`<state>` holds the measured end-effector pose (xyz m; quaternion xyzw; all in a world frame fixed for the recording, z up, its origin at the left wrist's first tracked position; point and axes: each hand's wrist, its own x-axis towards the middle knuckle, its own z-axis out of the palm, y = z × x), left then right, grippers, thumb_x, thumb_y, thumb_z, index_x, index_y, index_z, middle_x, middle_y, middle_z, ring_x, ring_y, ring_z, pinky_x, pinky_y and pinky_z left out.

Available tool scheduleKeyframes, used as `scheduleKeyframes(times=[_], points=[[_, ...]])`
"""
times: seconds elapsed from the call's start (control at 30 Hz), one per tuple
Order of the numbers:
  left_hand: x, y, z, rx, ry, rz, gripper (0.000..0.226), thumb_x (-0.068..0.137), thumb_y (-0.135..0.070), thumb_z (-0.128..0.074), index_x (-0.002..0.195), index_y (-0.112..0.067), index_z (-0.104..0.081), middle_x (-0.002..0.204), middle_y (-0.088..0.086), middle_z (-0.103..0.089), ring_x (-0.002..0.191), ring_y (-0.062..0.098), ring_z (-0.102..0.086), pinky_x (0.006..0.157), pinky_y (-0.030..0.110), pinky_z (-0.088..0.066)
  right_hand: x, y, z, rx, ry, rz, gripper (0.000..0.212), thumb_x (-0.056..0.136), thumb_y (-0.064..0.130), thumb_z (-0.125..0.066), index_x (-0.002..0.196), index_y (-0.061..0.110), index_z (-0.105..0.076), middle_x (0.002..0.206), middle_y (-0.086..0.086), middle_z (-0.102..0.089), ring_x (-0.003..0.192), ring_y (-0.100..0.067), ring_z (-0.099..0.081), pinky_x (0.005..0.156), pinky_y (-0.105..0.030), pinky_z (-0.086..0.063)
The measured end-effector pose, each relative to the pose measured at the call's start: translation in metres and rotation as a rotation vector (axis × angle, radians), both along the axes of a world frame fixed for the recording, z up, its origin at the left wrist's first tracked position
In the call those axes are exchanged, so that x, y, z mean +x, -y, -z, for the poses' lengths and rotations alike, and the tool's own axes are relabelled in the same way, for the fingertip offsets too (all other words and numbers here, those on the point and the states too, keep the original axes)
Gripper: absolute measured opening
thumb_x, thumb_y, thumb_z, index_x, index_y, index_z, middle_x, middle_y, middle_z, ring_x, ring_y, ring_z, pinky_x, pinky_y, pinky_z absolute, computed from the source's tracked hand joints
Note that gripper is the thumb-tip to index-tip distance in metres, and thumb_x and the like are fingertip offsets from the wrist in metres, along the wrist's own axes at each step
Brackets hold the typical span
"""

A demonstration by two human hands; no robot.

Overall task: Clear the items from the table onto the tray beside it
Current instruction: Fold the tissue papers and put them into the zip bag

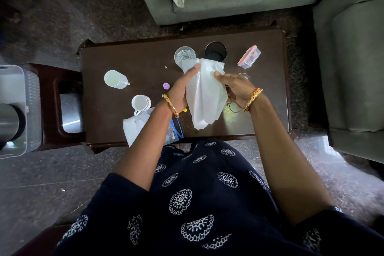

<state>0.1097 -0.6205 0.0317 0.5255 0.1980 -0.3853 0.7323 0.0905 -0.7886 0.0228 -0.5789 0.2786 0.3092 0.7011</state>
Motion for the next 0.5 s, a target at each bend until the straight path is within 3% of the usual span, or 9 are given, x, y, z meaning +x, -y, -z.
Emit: scheduleKeyframes(times=[0.1, 0.17, 0.27, 0.37, 0.5], points=[[-0.0041, 0.0064, 0.0002, 0.169, 0.124, 0.14, 0.026, 0.085, -0.012, -0.063, 0.111, -0.012, -0.06, 0.106, 0.011, -0.066, 0.099, 0.028, -0.063, 0.099, 0.047, -0.048, 0.0026, -0.0008, -0.0012, -0.039, 0.004, -0.04, 0.021, 0.089, 0.032, -0.061, 0.081, 0.014, -0.067, 0.099, -0.009, -0.069, 0.093, -0.028, -0.067, 0.083, -0.041, -0.056], [-0.0038, 0.0068, 0.0005, 0.256, 0.122, 0.119, 0.023, 0.085, -0.001, -0.059, 0.107, -0.008, -0.059, 0.099, 0.012, -0.065, 0.093, 0.028, -0.062, 0.099, 0.051, -0.046, 0.0035, -0.0001, -0.0008, -0.048, -0.011, -0.009, 0.02, 0.09, 0.029, -0.06, 0.083, 0.011, -0.066, 0.103, -0.012, -0.068, 0.094, -0.03, -0.066, 0.087, -0.044, -0.054], [-0.0008, 0.0017, 0.0008, 0.128, -0.019, 0.035, 0.019, 0.086, -0.011, -0.051, 0.1, -0.008, -0.062, 0.091, 0.012, -0.068, 0.086, 0.027, -0.063, 0.09, 0.043, -0.048, 0.0046, 0.004, 0.0019, -0.039, -0.038, 0.067, 0.019, 0.093, 0.024, -0.057, 0.082, 0.011, -0.065, 0.094, -0.007, -0.068, 0.085, -0.025, -0.066, 0.087, -0.043, -0.052], [0.0008, -0.0025, 0.0026, 0.005, -0.104, -0.06, 0.024, 0.094, -0.02, -0.041, 0.096, -0.014, -0.064, 0.078, 0.001, -0.075, 0.074, 0.017, -0.07, 0.079, 0.031, -0.052, 0.0042, 0.0077, 0.006, -0.043, -0.055, 0.095, 0.017, 0.093, 0.023, -0.055, 0.094, 0.007, -0.062, 0.099, -0.01, -0.066, 0.093, -0.029, -0.064, 0.096, -0.047, -0.049], [-0.0001, -0.0005, 0.0032, 0.059, -0.109, -0.091, 0.029, 0.097, -0.023, -0.035, 0.094, -0.015, -0.063, 0.071, -0.002, -0.075, 0.071, 0.016, -0.069, 0.073, 0.029, -0.053, 0.0038, 0.0052, 0.0069, -0.085, -0.059, 0.081, 0.016, 0.092, 0.026, -0.057, 0.09, 0.011, -0.064, 0.105, -0.01, -0.067, 0.101, -0.031, -0.064, 0.096, -0.05, -0.049]])
